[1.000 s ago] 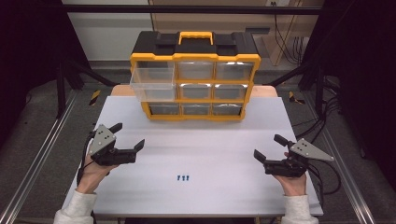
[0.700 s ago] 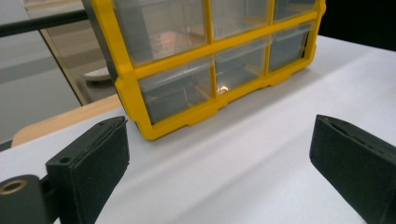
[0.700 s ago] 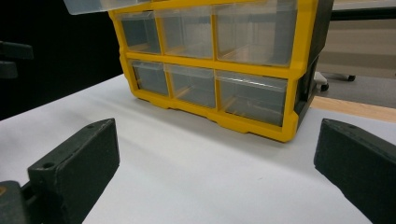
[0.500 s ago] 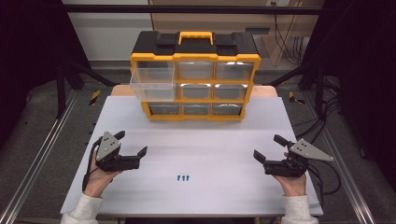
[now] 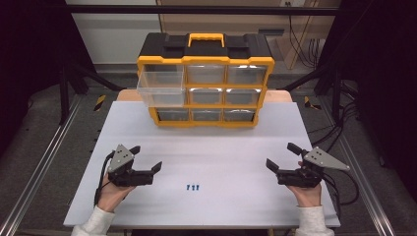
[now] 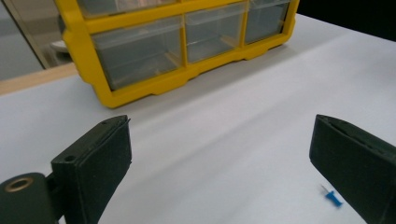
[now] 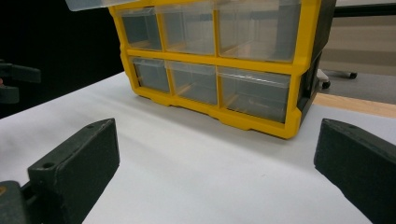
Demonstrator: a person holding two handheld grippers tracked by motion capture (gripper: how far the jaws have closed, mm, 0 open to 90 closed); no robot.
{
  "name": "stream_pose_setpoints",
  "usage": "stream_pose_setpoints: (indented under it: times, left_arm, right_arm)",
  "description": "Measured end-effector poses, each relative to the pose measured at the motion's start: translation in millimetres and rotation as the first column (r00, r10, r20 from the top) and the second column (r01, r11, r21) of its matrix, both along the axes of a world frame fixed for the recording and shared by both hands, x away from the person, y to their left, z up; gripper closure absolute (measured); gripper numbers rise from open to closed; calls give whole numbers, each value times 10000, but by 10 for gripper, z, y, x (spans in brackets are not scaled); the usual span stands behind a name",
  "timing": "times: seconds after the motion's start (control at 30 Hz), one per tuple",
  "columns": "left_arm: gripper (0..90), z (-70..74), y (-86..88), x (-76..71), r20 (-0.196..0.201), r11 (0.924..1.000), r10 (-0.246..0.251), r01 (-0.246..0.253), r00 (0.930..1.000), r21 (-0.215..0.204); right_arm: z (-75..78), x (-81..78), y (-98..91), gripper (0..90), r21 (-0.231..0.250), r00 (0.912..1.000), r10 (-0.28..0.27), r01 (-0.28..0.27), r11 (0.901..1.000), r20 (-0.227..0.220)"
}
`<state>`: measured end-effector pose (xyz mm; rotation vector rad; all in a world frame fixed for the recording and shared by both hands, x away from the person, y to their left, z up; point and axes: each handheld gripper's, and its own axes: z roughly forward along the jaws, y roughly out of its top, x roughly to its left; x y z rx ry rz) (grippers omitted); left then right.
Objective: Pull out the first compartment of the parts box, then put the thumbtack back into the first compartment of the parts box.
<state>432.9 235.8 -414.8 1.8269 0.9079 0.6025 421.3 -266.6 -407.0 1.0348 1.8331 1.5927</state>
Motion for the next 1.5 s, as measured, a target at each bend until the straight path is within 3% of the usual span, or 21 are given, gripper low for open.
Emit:
stream_pose_setpoints:
  times: [0.13, 0.27, 0.43, 0.63, 0.87, 0.97, 1.07, 1.5]
  left_arm:
    - [53, -42, -72, -26, -125, 9994, -209, 206, 9997, -283]
    - [51, -66, -166, -53, -260, 9990, -370, 363, 9990, -245]
    - [50, -90, -280, -64, -707, 9982, -604, 605, 9957, -12]
    - [54, -140, -417, -127, -597, 9972, -667, 685, 9960, 286]
    - [57, -246, -536, -147, -930, 9961, -711, 756, 9931, 458]
    - [77, -268, -561, -155, -1121, 9970, -746, 765, 9909, 129]
    - [77, -293, -578, -152, -1195, 9967, -793, 809, 9897, 82]
    - [106, -400, -771, -180, -1532, 9927, -777, 907, 9851, 798]
  right_arm:
    - [-11, 5, 11, 5, -23, 10000, -7, 7, 10000, 11]
    - [-11, 1, 18, 5, 39, 10000, -5, 6, 10000, -46]
    - [-17, 0, 15, 5, 4, 10000, -11, 11, 10000, -52]
    - [-17, -2, 9, 5, 0, 10000, -25, 25, 10000, -31]
    - [-18, -6, -6, 5, 38, 10000, -23, 23, 10000, 28]
    - [-19, -12, -5, 5, 67, 10000, -15, 15, 10000, -30]
    - [-20, -10, -7, 5, 10, 10000, 3, -3, 10000, 21]
    - [-32, -9, 3, 5, -70, 10000, 32, -32, 10000, -43]
